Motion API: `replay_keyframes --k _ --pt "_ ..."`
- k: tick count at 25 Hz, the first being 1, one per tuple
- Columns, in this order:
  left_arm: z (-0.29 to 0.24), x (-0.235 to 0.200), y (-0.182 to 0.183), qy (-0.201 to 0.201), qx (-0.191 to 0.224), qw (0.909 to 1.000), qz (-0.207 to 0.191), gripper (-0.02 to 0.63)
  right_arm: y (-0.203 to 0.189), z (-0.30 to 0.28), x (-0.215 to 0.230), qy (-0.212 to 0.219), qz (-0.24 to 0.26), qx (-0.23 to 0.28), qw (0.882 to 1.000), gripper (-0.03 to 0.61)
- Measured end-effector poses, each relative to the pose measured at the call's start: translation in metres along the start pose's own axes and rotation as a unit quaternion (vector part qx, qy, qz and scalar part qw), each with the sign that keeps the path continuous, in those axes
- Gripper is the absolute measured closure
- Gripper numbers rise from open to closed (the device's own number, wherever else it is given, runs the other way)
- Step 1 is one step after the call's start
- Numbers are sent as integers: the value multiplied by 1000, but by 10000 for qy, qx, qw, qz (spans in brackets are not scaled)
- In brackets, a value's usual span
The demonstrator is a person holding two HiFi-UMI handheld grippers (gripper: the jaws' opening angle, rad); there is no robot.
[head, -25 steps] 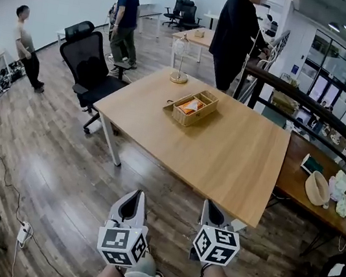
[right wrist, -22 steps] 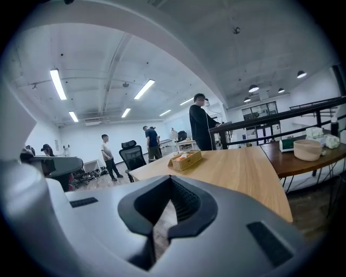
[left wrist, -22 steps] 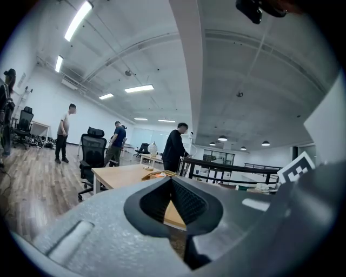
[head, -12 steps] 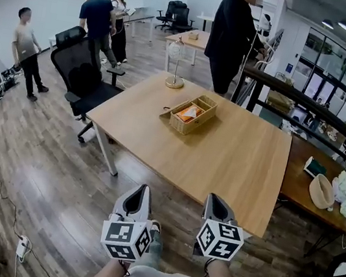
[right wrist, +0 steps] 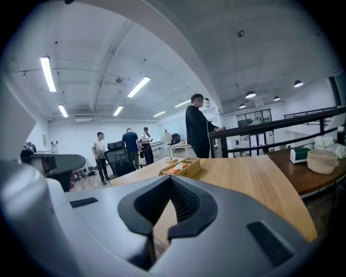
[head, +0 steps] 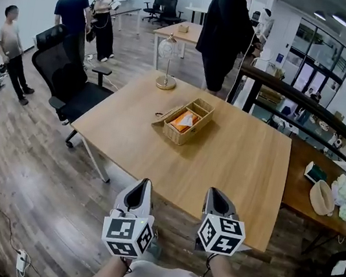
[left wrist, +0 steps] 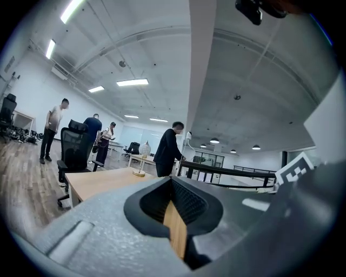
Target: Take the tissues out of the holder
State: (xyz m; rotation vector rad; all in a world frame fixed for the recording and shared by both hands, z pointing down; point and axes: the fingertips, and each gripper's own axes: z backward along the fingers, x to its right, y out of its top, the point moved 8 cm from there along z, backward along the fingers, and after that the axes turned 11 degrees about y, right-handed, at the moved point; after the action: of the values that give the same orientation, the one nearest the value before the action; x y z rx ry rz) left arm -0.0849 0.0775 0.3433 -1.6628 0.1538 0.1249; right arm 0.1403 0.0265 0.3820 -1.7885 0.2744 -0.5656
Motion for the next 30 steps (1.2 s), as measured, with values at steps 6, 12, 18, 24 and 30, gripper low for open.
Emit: replay_keyframes --k 6,12,18,24,30 --pt "-60 -17 7 -83 -100 9997 183 603 29 -51 12 -133 221 -103 9996 580" --pt "-112 -19 7 -303 -297 9988 227 603 46 -101 26 -260 179 -139 9994 580" --pt "-167 -30 13 -384 -429 9983 130 603 53 -153 34 -210 60 -185 9996 580" --pt "-213 -47 19 -408 -550 9977 1 603 62 -200 46 -276 -66 -161 9995 580" --pt "-253 -60 26 -442 -629 9970 -55 603 71 -242 50 -264 -110 -206 9994 580"
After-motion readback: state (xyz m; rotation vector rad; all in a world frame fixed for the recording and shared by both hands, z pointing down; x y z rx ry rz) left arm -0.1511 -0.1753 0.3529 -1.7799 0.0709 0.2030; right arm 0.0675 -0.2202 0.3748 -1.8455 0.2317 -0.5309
